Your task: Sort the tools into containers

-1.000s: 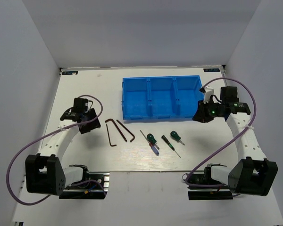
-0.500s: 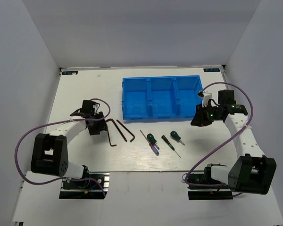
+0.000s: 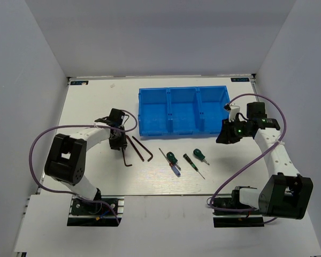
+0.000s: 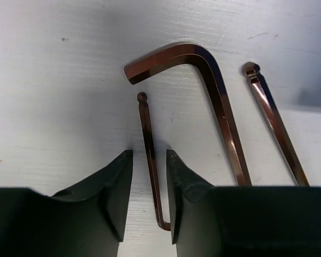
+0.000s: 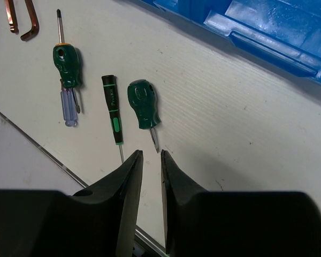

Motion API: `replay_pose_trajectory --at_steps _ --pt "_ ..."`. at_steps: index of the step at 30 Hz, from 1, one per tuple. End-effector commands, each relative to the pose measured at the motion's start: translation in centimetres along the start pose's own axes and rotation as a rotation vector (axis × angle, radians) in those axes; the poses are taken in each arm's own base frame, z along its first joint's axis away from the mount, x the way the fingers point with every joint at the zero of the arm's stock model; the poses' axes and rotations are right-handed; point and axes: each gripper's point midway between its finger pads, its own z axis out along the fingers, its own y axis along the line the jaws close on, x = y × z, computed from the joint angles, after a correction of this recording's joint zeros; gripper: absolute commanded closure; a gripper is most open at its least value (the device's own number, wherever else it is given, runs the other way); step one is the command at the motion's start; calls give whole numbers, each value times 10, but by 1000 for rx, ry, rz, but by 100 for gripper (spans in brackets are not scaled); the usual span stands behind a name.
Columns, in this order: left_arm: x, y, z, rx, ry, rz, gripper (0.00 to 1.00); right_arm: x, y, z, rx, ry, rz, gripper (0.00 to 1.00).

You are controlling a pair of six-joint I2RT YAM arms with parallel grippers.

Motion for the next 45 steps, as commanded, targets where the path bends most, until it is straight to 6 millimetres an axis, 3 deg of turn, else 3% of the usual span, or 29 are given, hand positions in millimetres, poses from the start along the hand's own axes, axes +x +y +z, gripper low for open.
replay_pose_trajectory --at_steps 1,6,9,11,13,16,17,20,23,25,28,32,33,34,36,37,39,40,43,45 --pt "25 26 6 -195 85 30 60 -6 -3 0 8 -18 -19 74" --pt "51 33 9 -266 153 53 63 -9 -3 0 8 -24 -20 74" --pt "64 30 17 -262 173 51 75 -10 -2 1 2 -29 -19 74" --pt "67 29 19 -253 178 37 91 -11 -2 0 -2 -30 -19 74" --pt "72 28 20 -256 184 39 100 -9 -1 -1 -5 -25 -29 74" --pt "47 13 -2 -198 109 13 100 -7 4 -4 -23 -24 -59 66" --pt "29 -1 -13 -149 64 3 100 -6 6 -4 -34 -20 -63 62" --pt "-20 -43 -69 60 -109 71 100 -3 9 -3 -48 -22 -82 61" --pt "-60 -74 -126 223 -270 174 100 -5 11 -2 -61 -31 -78 61" --pt "-74 -83 -148 266 -331 226 100 -5 11 -2 -66 -27 -70 61" --pt "-102 -122 -188 460 -473 325 100 -8 14 -1 -88 -29 -60 61" --pt "-138 -164 -188 574 -516 355 100 -14 19 1 -124 -41 -73 74" --pt "-144 -177 -163 569 -473 348 100 -15 22 1 -136 -38 -84 85" --pt "-162 -188 -169 586 -507 341 100 -20 22 0 -133 -44 -93 92" --pt "-177 -198 -154 559 -506 299 100 -25 23 0 -132 -47 -120 100" --pt "-192 -205 -138 514 -515 290 100 -30 21 -2 -118 -56 -130 100" --pt "-195 -210 -121 476 -486 278 100 -31 30 1 -131 -43 -174 100" --pt "-206 -209 -120 442 -504 266 100 -35 31 0 -126 -50 -191 94" --pt "-202 -204 -90 356 -448 261 98 -35 32 0 -116 -46 -205 80" --pt "-199 -206 -87 344 -441 277 76 -33 32 1 -116 -42 -207 73"
